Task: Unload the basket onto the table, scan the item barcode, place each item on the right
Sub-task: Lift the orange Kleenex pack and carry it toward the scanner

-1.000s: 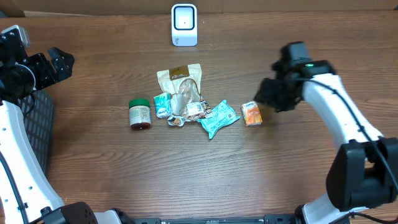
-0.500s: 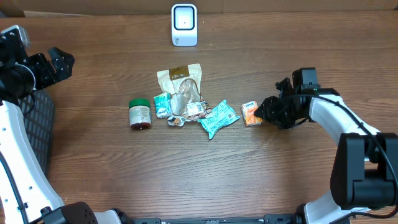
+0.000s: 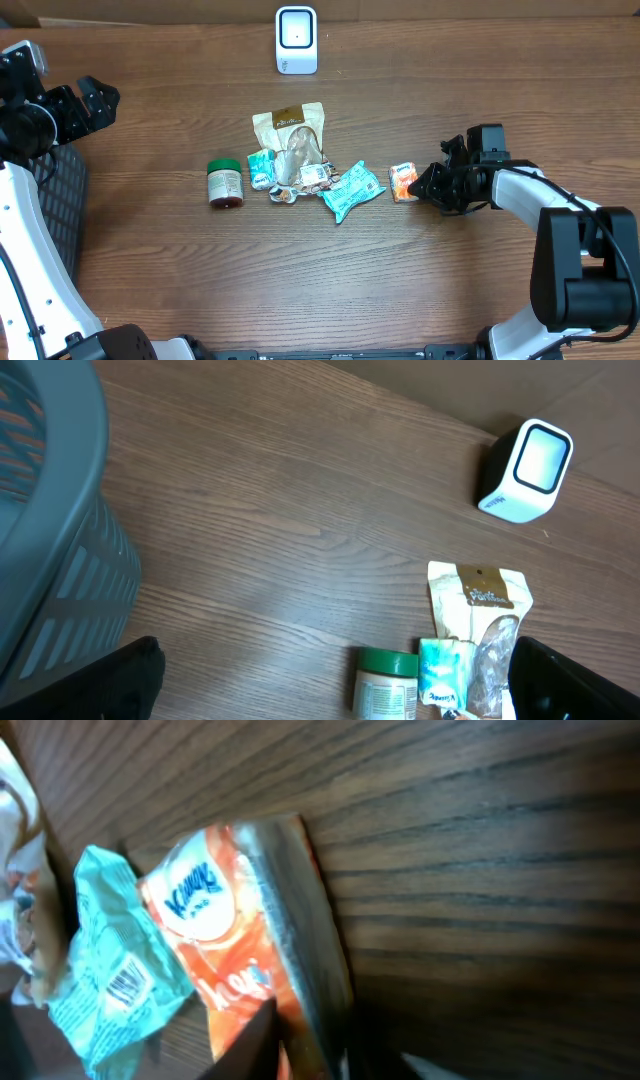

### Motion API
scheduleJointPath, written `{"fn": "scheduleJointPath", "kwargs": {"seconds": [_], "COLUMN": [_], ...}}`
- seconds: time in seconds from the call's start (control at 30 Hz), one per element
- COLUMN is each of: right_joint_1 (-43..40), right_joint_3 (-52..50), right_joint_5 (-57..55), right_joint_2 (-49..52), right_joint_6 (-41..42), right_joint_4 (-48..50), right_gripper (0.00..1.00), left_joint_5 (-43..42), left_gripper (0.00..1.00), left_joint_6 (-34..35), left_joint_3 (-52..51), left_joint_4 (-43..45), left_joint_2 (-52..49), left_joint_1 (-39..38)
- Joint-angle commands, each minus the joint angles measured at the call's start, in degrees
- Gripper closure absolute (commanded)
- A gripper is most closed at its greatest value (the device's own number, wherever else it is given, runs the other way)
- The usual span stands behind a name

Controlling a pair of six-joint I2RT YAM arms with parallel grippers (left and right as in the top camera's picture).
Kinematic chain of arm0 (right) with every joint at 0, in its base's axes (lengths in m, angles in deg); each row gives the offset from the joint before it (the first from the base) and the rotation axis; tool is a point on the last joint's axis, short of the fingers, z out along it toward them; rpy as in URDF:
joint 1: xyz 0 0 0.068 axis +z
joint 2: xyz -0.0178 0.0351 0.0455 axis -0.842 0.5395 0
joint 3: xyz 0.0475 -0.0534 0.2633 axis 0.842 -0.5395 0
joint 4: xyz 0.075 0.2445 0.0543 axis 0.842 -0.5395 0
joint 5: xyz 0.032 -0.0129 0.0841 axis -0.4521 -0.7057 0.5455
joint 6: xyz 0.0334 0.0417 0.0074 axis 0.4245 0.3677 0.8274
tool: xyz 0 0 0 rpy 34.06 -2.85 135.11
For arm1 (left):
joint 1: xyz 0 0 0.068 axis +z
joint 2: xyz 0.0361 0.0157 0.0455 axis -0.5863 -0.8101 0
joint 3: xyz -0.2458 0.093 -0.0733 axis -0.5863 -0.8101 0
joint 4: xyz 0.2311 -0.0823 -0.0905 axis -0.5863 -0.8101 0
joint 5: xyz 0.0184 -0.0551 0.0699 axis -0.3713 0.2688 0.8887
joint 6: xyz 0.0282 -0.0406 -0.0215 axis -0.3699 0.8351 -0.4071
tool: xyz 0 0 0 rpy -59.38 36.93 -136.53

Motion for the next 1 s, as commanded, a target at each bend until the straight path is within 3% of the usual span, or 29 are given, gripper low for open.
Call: {"fn": "scheduleJointPath", "kwargs": {"seconds": [0.0,0.2,0.43,0.57,0.83,0.97], "right_joint_1": [0.04,-0.52,-0.94,-0.26,0.07,0.07], "right_joint_3": [-2.23,-1.66,1.55,1.99,1.99,1.99], "right_joint_5": [-1.01,11.34,43.34,53.55,56.0,55.3], "right_joint_2": [0.61,-1.33,-9.16,-11.06,-11.1,-11.1], "right_joint_6": [1.84,1.64,5.11,20.48,55.3,73.83], "right_joint_4": [0.61,0.48,9.11,23.74,50.18,68.22], "right_gripper": [0.94,0.96,0.96,0.96,0.96,0.96], "left_joint_5": [-0.85,-0.85,-0.85,-0.85,-0.85,-0.85], "left_gripper": [0.01,0.01,0.0,0.0,0.0,0.0], "left_joint_6": [0.94,0.94,0.94,0.94,0.94,0.94], "left_joint_3": [0.96,0.96,0.96,0.96,0.96,0.96], "left_joint_4": [0.04,0.07,0.04,0.04,0.04,0.07], "left_joint_2": [0.35,0.35,0.35,0.35,0.35,0.35], "left_joint_1": [-0.39,-0.39,-0.39,-0.39,-0.39,-0.39]}}
